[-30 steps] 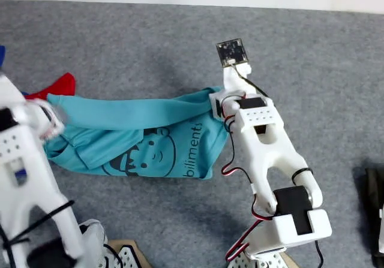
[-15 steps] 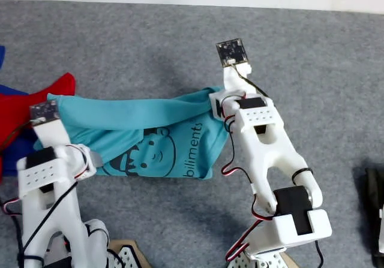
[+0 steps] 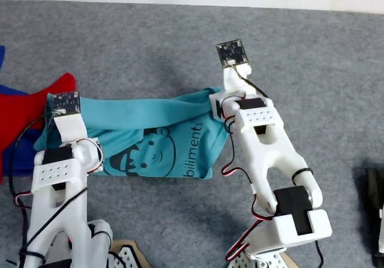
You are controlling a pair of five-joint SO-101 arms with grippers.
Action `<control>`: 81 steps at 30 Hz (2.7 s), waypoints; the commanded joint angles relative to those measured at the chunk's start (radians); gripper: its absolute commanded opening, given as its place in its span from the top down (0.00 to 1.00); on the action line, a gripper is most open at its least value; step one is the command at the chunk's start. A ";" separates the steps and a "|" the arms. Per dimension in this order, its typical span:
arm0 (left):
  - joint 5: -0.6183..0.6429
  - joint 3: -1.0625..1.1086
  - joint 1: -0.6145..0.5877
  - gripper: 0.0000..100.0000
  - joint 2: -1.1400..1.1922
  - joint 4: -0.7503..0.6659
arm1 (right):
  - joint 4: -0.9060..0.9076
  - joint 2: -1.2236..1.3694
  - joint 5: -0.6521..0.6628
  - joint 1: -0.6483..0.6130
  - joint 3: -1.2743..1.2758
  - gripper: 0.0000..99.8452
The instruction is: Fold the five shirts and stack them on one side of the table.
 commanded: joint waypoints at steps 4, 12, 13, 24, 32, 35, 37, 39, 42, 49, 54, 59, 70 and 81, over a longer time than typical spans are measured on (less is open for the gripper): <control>-0.003 0.031 0.018 0.89 -0.024 -0.034 | -0.016 -0.008 0.005 -0.004 -0.005 0.99; -0.003 0.077 0.018 0.86 -0.024 -0.087 | -0.015 -0.008 0.005 -0.005 -0.005 0.99; -0.003 0.077 0.018 0.86 -0.024 -0.087 | -0.015 -0.008 0.005 -0.005 -0.005 0.99; -0.003 0.077 0.018 0.98 -0.024 -0.132 | -0.013 -0.010 0.005 -0.002 -0.004 0.99; 0.126 0.016 0.010 0.99 -0.031 -0.133 | 0.084 -0.094 0.005 0.002 -0.068 0.93; 0.193 -0.058 0.010 0.99 -0.031 -0.130 | 0.120 -0.154 0.005 0.001 -0.091 0.84; 0.250 -0.114 -0.013 0.99 -0.031 -0.129 | 0.122 -0.180 0.005 -0.004 -0.094 0.81; 0.321 -0.182 -0.045 0.99 -0.031 -0.114 | 0.120 -0.194 0.005 -0.007 -0.088 0.81; 0.411 -0.285 -0.097 0.99 -0.031 -0.071 | 0.120 -0.170 0.005 -0.008 -0.085 0.81; 0.522 -0.364 -0.220 0.99 -0.031 -0.064 | 0.119 -0.105 0.005 -0.002 -0.094 0.81; 0.523 -0.344 -0.237 0.99 -0.024 -0.064 | 0.134 -0.111 0.005 -0.004 -0.094 0.81; 0.522 -0.311 -0.209 0.99 -0.024 -0.066 | 0.248 -0.255 0.005 -0.047 -0.087 0.81; 0.522 -0.288 -0.206 0.99 -0.024 -0.066 | 0.209 -0.335 0.012 -0.081 0.124 0.81; 0.522 -0.236 -0.206 0.99 -0.024 -0.130 | 0.171 -0.308 0.037 -0.073 0.077 0.71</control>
